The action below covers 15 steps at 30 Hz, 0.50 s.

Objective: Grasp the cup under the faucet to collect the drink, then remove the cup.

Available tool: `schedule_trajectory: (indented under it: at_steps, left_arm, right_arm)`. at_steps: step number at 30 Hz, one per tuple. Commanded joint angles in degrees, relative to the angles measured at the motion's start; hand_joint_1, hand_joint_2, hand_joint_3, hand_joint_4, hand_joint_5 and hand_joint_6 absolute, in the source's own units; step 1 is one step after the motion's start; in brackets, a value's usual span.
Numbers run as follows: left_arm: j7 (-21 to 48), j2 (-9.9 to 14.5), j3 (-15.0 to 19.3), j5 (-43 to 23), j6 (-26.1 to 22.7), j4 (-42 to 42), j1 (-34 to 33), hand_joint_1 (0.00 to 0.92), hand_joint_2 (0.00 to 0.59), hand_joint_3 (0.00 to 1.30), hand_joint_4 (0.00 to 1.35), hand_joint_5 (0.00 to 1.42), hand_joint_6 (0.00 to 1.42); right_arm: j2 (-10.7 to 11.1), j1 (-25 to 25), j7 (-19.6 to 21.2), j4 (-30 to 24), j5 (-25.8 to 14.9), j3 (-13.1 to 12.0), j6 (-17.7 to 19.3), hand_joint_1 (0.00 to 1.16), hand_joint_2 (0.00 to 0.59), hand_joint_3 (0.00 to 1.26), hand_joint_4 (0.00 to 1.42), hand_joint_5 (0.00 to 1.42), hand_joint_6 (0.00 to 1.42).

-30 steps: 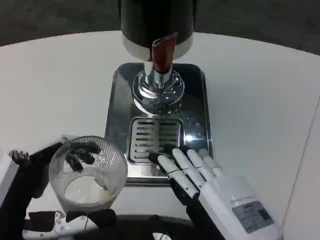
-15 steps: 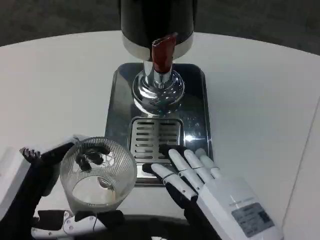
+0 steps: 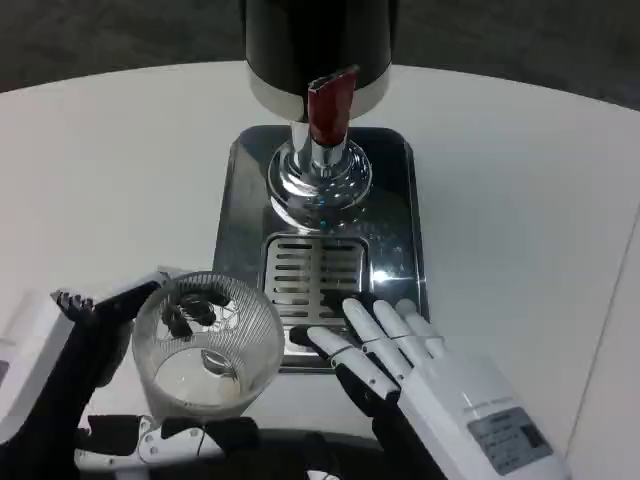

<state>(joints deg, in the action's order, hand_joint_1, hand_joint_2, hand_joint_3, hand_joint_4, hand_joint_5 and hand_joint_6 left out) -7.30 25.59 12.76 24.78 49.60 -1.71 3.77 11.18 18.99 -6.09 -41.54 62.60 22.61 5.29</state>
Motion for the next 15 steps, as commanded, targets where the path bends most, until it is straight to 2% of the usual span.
schedule_trajectory:
  at_steps: [1,8,15]
  left_arm:
    - [-2.2,-1.4,-1.0,1.5,0.6,-1.9,-2.4,0.547,0.108,0.95,1.08,1.25,1.42]
    - [-5.7,-2.5,-2.5,6.0,-0.2,-6.6,-7.4,0.547,0.103,0.95,1.08,1.25,1.42]
    - [-13.1,-0.8,-5.7,13.9,0.1,-15.1,-14.9,0.547,0.102,0.95,1.08,1.25,1.42]
  right_arm:
    - [-0.8,1.2,-1.0,-1.8,0.8,-0.2,-0.7,0.42,0.515,0.16,0.0,0.0,0.0]
    - [-2.2,2.6,-0.9,-2.4,1.7,-0.4,-1.5,0.43,0.509,0.16,0.0,0.0,0.0]
    - [-3.7,4.1,0.0,-2.9,2.8,-0.8,-2.5,0.44,0.506,0.16,0.0,0.0,0.0]
